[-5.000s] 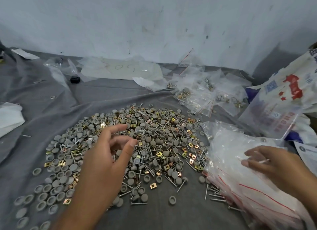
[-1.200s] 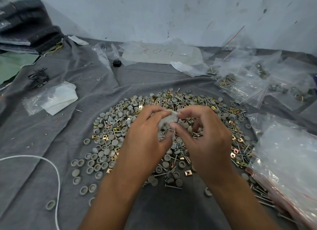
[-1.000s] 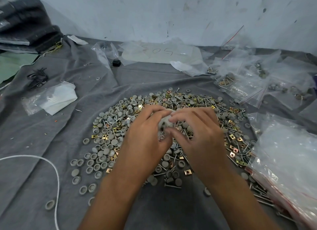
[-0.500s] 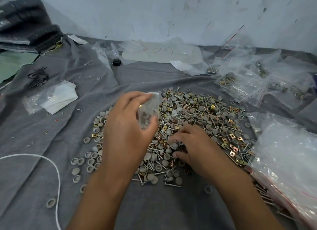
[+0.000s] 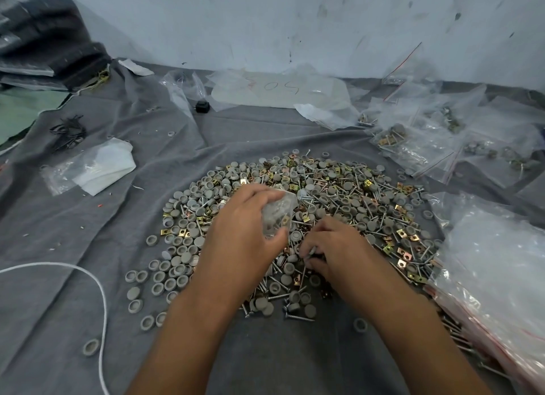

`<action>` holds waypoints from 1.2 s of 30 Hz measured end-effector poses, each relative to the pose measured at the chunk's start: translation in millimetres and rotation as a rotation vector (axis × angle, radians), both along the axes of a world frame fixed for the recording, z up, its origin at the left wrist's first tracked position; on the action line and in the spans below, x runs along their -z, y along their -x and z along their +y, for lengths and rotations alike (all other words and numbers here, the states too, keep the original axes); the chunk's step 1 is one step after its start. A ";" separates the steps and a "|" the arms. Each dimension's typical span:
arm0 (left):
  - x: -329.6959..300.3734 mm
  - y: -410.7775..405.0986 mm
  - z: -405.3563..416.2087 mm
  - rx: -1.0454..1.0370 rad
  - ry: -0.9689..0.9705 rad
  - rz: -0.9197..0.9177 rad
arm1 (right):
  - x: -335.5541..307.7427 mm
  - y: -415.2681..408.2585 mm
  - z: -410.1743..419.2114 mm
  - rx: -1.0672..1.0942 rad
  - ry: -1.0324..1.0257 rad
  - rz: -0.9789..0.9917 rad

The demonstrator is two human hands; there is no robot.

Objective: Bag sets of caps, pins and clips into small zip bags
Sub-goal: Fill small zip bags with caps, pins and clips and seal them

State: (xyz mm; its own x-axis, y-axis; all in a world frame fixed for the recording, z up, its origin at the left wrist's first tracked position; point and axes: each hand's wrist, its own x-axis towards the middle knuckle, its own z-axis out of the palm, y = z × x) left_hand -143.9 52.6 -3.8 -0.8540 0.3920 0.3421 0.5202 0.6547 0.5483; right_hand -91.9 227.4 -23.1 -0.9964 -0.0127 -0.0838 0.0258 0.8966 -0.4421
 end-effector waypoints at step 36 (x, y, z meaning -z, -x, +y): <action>4.0 -1.8 6.8 0.084 0.015 0.003 | -24.1 -8.3 -9.9 -0.004 0.309 0.839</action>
